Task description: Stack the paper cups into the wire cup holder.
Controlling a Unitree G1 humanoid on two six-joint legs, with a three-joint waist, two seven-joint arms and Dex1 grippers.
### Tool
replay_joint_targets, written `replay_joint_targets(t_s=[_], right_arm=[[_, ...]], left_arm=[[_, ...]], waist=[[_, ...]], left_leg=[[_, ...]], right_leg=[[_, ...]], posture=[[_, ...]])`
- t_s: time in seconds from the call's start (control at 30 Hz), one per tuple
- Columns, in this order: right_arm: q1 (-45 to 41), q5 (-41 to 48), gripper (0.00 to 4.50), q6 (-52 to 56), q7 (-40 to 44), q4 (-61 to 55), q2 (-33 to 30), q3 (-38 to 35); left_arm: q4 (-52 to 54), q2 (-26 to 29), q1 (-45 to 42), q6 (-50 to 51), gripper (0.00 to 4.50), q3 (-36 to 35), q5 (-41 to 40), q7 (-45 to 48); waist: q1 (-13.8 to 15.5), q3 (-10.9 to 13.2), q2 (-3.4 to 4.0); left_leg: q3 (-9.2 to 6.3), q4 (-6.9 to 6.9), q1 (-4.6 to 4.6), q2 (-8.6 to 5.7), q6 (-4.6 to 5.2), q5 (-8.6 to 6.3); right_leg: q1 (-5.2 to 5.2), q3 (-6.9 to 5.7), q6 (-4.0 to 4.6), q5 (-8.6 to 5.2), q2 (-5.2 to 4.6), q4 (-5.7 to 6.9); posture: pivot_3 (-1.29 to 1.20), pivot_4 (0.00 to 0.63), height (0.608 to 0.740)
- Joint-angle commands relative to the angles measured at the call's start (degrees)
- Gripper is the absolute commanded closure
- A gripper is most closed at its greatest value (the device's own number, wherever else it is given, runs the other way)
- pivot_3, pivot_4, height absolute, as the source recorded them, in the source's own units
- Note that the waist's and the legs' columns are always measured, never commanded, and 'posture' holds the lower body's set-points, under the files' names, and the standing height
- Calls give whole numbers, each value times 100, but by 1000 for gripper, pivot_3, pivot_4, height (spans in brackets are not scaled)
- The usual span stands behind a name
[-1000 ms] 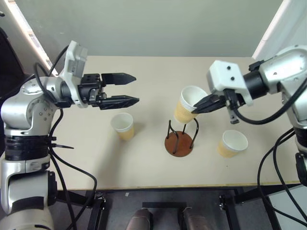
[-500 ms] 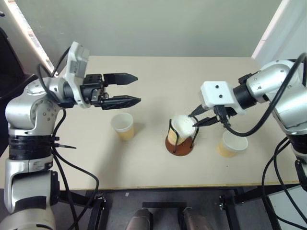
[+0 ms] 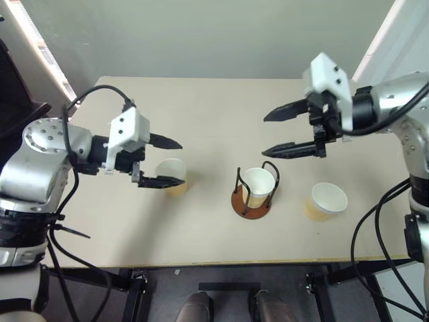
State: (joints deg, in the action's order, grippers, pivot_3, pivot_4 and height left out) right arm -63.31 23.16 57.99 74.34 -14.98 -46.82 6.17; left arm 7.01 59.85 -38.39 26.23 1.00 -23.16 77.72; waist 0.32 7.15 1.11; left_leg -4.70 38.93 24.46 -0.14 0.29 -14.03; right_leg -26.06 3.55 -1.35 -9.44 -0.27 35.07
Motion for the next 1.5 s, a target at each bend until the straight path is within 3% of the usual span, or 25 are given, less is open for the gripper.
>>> replay_joint_targets(t_s=[0.03,0.13,0.6,1.17,1.27,1.5], right_arm=[[-146,496,532,383,-216,-207,-10,-404],[-155,807,532,612,-370,-221,44,-488],[-147,1482,532,725,-770,-139,-32,-470],[145,1693,532,334,-983,-268,-75,-561],[285,1678,488,154,-1007,-272,-89,-626],[619,1650,488,-362,-1035,-200,-139,-761]], left_arm=[[106,285,145,-282,0,172,649,-190],[105,319,172,-427,0,383,1005,-290],[-202,404,104,-628,0,902,2046,-274],[-928,-244,-385,-1166,0,1475,2617,-116],[-1145,-406,-516,-1432,601,1528,2661,-115],[-1450,-489,-709,-1743,3189,1461,2534,184]], waist=[[-7,0,0],[-6,0,0],[-15,0,0],[-11,-1,-1],[-9,-1,-1],[-8,-2,-2]], left_leg=[[0,0,-1,0,5,-3],[-1,-3,-7,0,44,-26],[-3,-5,-9,1,36,-32],[-4,-4,-8,0,36,-34],[-4,-2,-8,0,36,-34],[-7,2,-6,0,36,-34]], right_leg=[[0,0,1,-1,0,2],[-3,-1,6,-3,-1,17],[-36,-3,38,-18,-2,87],[-36,-5,36,-16,-4,89],[-36,-5,34,-15,-4,88],[-33,-7,26,-10,-4,88]], posture=[[0,150,740],[0,150,740],[0,150,740],[0,150,740],[0,150,740],[0,150,740]])
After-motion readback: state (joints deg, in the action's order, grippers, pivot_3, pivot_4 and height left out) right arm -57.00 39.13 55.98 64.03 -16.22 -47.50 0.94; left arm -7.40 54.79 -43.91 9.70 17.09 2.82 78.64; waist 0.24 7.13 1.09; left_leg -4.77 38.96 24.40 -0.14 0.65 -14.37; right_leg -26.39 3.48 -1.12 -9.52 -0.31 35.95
